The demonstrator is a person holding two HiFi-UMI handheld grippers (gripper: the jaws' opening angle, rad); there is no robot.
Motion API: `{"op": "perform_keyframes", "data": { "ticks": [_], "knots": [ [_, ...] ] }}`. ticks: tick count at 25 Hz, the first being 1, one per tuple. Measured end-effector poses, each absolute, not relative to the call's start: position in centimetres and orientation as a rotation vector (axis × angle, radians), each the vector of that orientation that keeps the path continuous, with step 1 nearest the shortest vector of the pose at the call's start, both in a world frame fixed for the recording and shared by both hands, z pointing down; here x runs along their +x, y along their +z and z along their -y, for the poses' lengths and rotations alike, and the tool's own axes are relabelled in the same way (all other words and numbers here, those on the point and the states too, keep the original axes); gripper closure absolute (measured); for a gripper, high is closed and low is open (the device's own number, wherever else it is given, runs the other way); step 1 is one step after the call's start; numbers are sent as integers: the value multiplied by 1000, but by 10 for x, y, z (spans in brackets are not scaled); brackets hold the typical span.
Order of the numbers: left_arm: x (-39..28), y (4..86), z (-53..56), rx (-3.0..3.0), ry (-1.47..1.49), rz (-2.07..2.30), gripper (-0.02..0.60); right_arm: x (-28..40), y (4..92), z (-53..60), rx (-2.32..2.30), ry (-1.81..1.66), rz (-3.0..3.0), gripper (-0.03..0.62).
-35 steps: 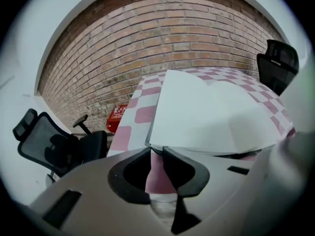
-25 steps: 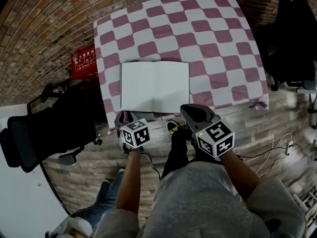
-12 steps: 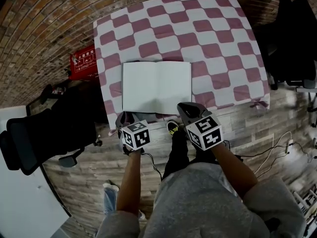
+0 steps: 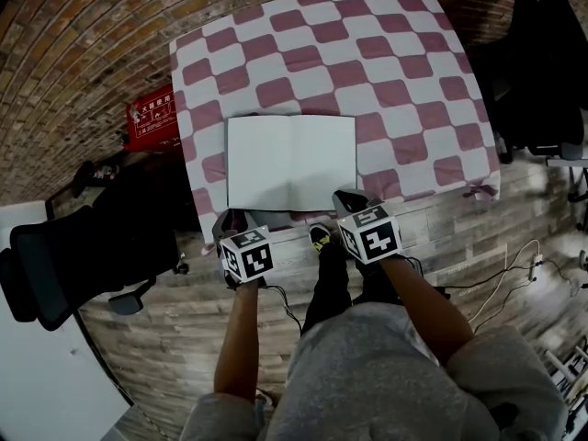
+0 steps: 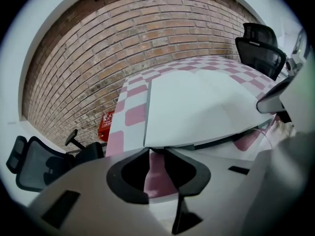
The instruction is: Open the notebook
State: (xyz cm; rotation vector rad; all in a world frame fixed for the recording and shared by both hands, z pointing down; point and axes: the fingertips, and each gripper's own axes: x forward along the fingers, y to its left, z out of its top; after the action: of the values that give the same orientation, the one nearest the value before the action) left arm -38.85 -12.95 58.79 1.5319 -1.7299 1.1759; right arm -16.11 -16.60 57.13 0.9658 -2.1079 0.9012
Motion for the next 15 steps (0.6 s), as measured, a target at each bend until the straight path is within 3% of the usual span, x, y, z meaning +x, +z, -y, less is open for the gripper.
{"op": "perform_keyframes", "data": {
  "ticks": [15],
  "knots": [
    [-389, 570, 126, 1589, 1127, 1785, 486, -160, 562, 166, 958, 854, 2174, 566]
  ]
}}
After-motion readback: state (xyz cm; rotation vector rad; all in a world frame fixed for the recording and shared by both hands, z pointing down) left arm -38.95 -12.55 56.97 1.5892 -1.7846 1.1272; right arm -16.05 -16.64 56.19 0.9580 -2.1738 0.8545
